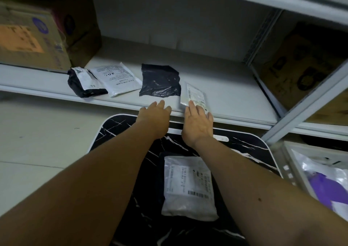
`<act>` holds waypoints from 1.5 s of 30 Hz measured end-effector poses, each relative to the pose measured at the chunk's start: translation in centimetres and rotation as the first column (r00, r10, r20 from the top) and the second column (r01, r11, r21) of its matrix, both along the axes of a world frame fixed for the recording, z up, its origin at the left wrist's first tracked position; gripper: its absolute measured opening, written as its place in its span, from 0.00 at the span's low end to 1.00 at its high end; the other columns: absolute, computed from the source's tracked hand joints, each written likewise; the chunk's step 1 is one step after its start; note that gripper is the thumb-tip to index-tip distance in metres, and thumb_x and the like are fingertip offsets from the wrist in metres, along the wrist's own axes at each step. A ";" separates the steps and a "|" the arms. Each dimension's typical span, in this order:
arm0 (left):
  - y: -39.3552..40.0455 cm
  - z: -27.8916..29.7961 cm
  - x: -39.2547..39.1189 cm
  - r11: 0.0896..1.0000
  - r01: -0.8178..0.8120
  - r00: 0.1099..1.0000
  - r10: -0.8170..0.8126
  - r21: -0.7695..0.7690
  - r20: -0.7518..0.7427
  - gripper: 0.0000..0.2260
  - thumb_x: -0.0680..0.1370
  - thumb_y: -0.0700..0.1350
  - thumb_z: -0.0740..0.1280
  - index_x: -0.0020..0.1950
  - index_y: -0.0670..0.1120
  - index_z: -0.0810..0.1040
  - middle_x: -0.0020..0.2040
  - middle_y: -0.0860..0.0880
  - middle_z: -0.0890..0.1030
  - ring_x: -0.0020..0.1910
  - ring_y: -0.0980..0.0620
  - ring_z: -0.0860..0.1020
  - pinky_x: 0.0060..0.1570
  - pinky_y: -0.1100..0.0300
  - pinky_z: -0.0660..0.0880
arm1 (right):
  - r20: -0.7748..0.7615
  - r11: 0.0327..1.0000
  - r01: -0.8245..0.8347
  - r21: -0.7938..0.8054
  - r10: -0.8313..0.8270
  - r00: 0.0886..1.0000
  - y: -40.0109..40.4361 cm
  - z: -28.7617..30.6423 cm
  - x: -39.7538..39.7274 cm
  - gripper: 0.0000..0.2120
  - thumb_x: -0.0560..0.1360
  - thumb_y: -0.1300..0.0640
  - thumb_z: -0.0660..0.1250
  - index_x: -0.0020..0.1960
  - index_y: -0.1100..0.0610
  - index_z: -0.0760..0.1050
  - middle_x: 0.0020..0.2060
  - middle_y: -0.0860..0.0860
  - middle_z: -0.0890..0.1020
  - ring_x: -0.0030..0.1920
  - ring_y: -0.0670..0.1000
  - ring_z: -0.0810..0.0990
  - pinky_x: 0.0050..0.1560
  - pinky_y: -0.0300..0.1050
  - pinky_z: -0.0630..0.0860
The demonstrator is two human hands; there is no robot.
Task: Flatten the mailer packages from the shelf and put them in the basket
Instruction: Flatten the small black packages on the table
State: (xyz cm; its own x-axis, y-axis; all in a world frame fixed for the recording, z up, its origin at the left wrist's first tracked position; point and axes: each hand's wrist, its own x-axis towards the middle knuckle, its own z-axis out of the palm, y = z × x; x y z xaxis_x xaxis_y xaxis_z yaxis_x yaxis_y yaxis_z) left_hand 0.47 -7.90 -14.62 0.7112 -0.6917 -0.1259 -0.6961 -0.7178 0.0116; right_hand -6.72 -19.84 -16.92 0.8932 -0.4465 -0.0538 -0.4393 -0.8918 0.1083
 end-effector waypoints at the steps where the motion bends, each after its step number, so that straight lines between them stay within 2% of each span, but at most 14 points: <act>1: 0.1 0.8 -0.6 1.000 0.018 1.000 -0.018 -0.003 0.005 0.30 0.78 0.39 0.61 0.78 0.47 0.55 0.79 0.45 0.51 0.76 0.44 0.55 0.70 0.45 0.62 | 0.002 1.000 -0.001 0.007 0.001 1.000 0.4 0.2 -1.1 0.37 0.76 0.59 0.61 0.79 0.58 0.46 0.79 0.50 0.45 0.77 0.54 0.49 0.75 0.59 0.51; 6: 1.5 3.2 -4.7 0.999 0.047 0.998 -0.047 0.004 -0.040 0.32 0.77 0.39 0.62 0.79 0.48 0.52 0.79 0.46 0.51 0.74 0.44 0.60 0.68 0.46 0.65 | 0.019 1.000 -0.021 0.017 0.021 1.000 3.1 1.5 -6.6 0.36 0.77 0.57 0.60 0.79 0.58 0.45 0.79 0.50 0.45 0.77 0.53 0.49 0.75 0.60 0.50; 15: 5.2 1.3 -12.7 0.995 -0.079 0.974 0.063 -0.063 -0.219 0.21 0.76 0.48 0.63 0.69 0.50 0.66 0.66 0.48 0.73 0.61 0.44 0.75 0.58 0.43 0.73 | 0.082 0.990 -0.138 0.001 0.137 0.987 9.6 1.6 -16.3 0.34 0.76 0.53 0.64 0.77 0.58 0.54 0.77 0.53 0.54 0.75 0.54 0.56 0.73 0.61 0.50; 19: 6.2 1.0 -14.8 0.989 -0.145 0.955 0.129 -0.041 -0.267 0.17 0.76 0.45 0.65 0.64 0.46 0.68 0.63 0.45 0.74 0.60 0.43 0.75 0.59 0.44 0.73 | 0.081 0.988 -0.155 0.020 0.152 0.985 11.2 0.7 -19.3 0.33 0.77 0.52 0.63 0.77 0.58 0.54 0.77 0.54 0.56 0.74 0.54 0.58 0.74 0.61 0.49; 24: 6.6 0.3 -17.3 0.985 -0.162 0.940 0.136 -0.060 -0.314 0.20 0.77 0.44 0.63 0.68 0.45 0.65 0.65 0.45 0.73 0.61 0.43 0.75 0.60 0.46 0.73 | 0.079 0.977 -0.204 0.061 0.199 0.977 12.3 -0.1 -20.8 0.29 0.79 0.55 0.59 0.78 0.57 0.55 0.77 0.54 0.56 0.74 0.54 0.57 0.75 0.61 0.48; 29: 6.6 0.2 -18.1 0.982 -0.181 0.961 0.165 -0.056 -0.222 0.17 0.78 0.45 0.61 0.66 0.44 0.67 0.64 0.44 0.72 0.61 0.43 0.74 0.58 0.48 0.73 | 0.051 0.955 -0.293 0.040 0.291 0.955 12.4 -0.9 -21.2 0.26 0.77 0.55 0.61 0.74 0.57 0.63 0.72 0.53 0.63 0.68 0.55 0.64 0.74 0.61 0.54; 32: 6.8 0.1 -18.3 0.971 -0.222 0.961 0.204 -0.084 -0.186 0.19 0.77 0.43 0.62 0.67 0.43 0.66 0.64 0.43 0.72 0.62 0.43 0.73 0.57 0.49 0.73 | 0.150 0.928 -0.370 0.036 0.361 0.921 12.4 -1.5 -21.3 0.16 0.72 0.59 0.66 0.59 0.58 0.78 0.55 0.52 0.78 0.54 0.56 0.76 0.61 0.55 0.69; 34: 6.9 -0.3 -18.2 0.970 -0.226 0.961 0.208 -0.087 -0.182 0.21 0.78 0.43 0.62 0.69 0.42 0.64 0.66 0.43 0.70 0.64 0.43 0.71 0.58 0.49 0.72 | 0.310 0.944 -0.329 0.025 0.306 0.900 11.8 -1.6 -21.2 0.07 0.65 0.63 0.71 0.43 0.57 0.80 0.39 0.52 0.79 0.40 0.55 0.78 0.42 0.50 0.74; 35: 6.8 -0.8 -18.0 0.973 -0.215 0.966 0.199 -0.086 -0.164 0.22 0.78 0.44 0.62 0.71 0.42 0.63 0.69 0.43 0.67 0.67 0.43 0.68 0.61 0.48 0.70 | 0.388 0.964 -0.262 0.040 0.227 0.893 11.3 -1.7 -21.0 0.07 0.64 0.64 0.71 0.40 0.56 0.78 0.38 0.51 0.78 0.37 0.54 0.77 0.38 0.48 0.73; 36: 6.8 -1.3 -17.9 0.978 -0.191 0.975 0.178 -0.085 -0.135 0.23 0.79 0.45 0.61 0.73 0.42 0.61 0.73 0.42 0.63 0.71 0.43 0.63 0.65 0.47 0.68 | 0.447 0.981 -0.185 0.062 0.139 0.884 10.8 -1.7 -20.9 0.07 0.65 0.63 0.71 0.41 0.55 0.77 0.40 0.51 0.78 0.40 0.54 0.77 0.39 0.48 0.74; 38: 6.6 -2.5 -17.7 0.989 -0.122 0.991 0.117 -0.087 -0.063 0.25 0.82 0.49 0.55 0.77 0.43 0.54 0.79 0.43 0.51 0.78 0.45 0.50 0.72 0.44 0.58 | 0.471 0.992 -0.082 0.095 0.028 0.881 9.7 -1.7 -20.4 0.11 0.73 0.60 0.66 0.55 0.55 0.76 0.57 0.53 0.78 0.56 0.55 0.76 0.54 0.52 0.74; 40: 6.1 -3.6 -17.8 0.994 -0.054 0.999 0.054 -0.100 0.000 0.26 0.83 0.53 0.47 0.79 0.45 0.47 0.79 0.45 0.44 0.78 0.47 0.43 0.74 0.43 0.51 | 0.322 0.983 -0.025 0.183 -0.036 0.946 8.7 -1.6 -19.7 0.21 0.80 0.54 0.57 0.73 0.55 0.64 0.75 0.53 0.62 0.75 0.55 0.59 0.71 0.57 0.61; 42: 5.6 -4.4 -18.0 0.997 0.015 1.000 -0.013 -0.080 0.022 0.27 0.83 0.54 0.44 0.79 0.46 0.43 0.79 0.46 0.41 0.78 0.47 0.40 0.74 0.41 0.48 | 0.156 0.969 -0.009 0.247 -0.031 0.987 8.0 -1.7 -19.1 0.26 0.83 0.48 0.47 0.79 0.52 0.49 0.79 0.50 0.46 0.78 0.53 0.42 0.76 0.60 0.48; 45: 5.5 -5.6 -18.1 0.997 0.076 0.997 -0.076 -0.014 -0.022 0.27 0.83 0.54 0.44 0.79 0.46 0.40 0.79 0.46 0.39 0.77 0.48 0.38 0.74 0.41 0.46 | 0.023 0.956 -0.003 0.294 -0.004 1.000 7.4 -3.0 -18.8 0.27 0.83 0.45 0.42 0.79 0.50 0.42 0.79 0.48 0.41 0.78 0.51 0.36 0.76 0.61 0.43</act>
State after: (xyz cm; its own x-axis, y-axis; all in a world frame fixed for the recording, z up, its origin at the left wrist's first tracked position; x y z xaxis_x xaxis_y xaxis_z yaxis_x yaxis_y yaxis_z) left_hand -17.63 -2.37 -20.22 0.6534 -0.7455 -0.1316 -0.7483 -0.6624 0.0372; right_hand -25.50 -12.47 -19.88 0.8955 -0.4147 -0.1617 -0.4392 -0.8824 -0.1687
